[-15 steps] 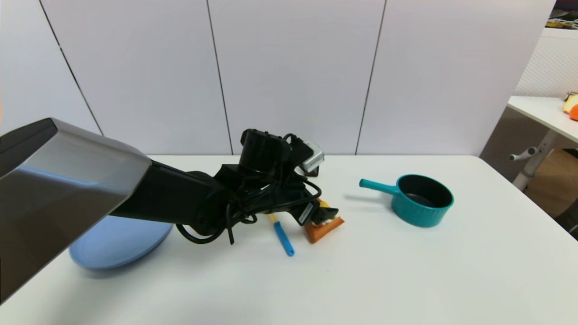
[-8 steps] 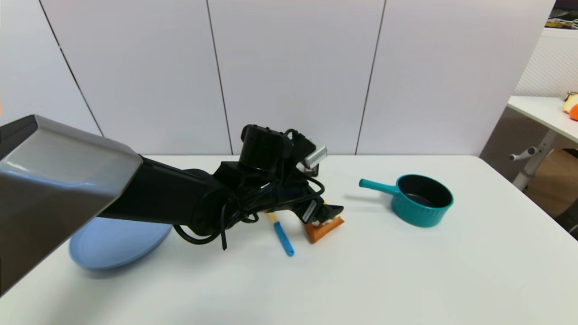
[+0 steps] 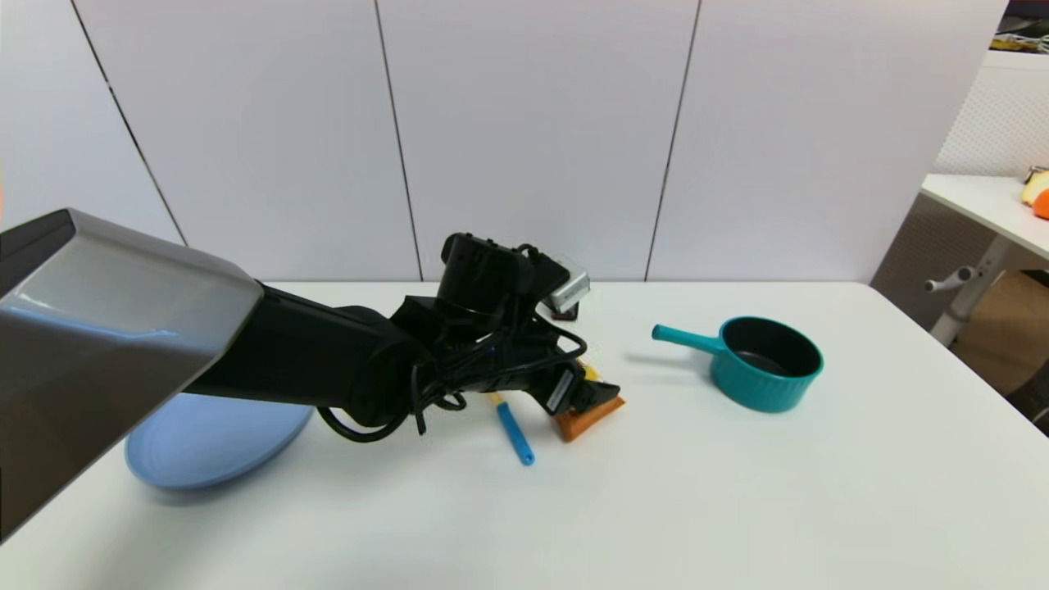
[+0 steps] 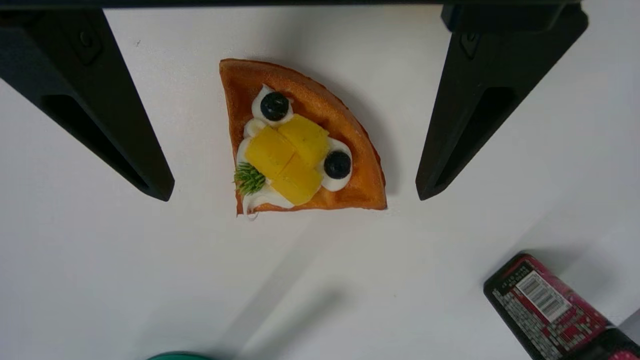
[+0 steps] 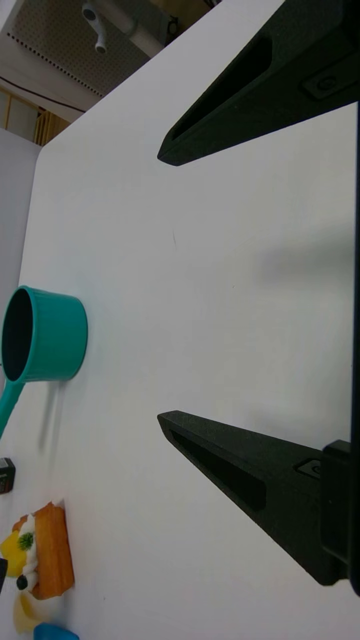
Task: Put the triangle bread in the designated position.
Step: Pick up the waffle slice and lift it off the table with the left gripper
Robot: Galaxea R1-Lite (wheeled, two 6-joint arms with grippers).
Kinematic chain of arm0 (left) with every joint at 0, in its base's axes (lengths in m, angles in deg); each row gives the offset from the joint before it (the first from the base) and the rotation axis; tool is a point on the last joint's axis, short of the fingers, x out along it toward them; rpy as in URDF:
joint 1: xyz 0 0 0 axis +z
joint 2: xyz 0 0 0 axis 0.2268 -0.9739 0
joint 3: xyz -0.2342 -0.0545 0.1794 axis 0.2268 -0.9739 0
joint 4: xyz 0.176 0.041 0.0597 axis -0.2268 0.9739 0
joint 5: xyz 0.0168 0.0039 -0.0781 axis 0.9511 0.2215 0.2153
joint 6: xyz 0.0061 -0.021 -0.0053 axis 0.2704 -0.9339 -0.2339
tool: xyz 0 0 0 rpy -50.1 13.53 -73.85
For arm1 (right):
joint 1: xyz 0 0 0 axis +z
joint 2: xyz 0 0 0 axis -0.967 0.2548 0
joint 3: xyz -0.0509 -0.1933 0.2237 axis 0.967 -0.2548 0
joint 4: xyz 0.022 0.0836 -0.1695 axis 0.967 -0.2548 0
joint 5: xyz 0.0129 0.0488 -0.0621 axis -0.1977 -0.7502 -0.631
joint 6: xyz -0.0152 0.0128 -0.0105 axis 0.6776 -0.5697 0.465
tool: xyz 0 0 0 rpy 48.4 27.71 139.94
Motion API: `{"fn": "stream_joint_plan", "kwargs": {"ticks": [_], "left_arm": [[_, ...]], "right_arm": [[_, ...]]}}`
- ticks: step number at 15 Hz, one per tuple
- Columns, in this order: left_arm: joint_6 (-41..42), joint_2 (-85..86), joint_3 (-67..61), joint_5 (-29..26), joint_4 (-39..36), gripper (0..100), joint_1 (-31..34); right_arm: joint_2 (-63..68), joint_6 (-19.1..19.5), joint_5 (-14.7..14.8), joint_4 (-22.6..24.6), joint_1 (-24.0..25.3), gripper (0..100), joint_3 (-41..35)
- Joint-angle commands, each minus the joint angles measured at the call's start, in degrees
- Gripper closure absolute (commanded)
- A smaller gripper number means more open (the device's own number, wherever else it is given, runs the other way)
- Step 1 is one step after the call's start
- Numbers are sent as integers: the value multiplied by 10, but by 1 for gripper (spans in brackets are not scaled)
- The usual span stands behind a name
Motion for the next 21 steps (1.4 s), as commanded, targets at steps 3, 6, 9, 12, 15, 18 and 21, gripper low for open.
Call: {"fn": "stream_joint_plan", "kwargs": {"ticks": [3, 6, 9, 12, 15, 18, 21], "left_arm": [[-11, 1, -3, -2, 49, 0, -1], [-11, -4, 1, -3, 49, 0, -4], [-11, -20, 16, -3, 49, 0, -4], [-10, -35, 24, -3, 52, 0, -6], [-9, -45, 24, -2, 51, 0, -5], [-4, -60, 36, -2, 50, 0, -4], [-3, -75, 71, -2, 51, 0, -4]], "right_arm": [[1, 1, 0, 0, 0, 0, -1], [1, 1, 0, 0, 0, 0, -1], [1, 1, 0, 0, 0, 0, -1], [1, 1, 0, 0, 0, 0, -1], [1, 1, 0, 0, 0, 0, -1], [1, 1, 0, 0, 0, 0, -1], [1, 1, 0, 0, 0, 0, -1]]}}
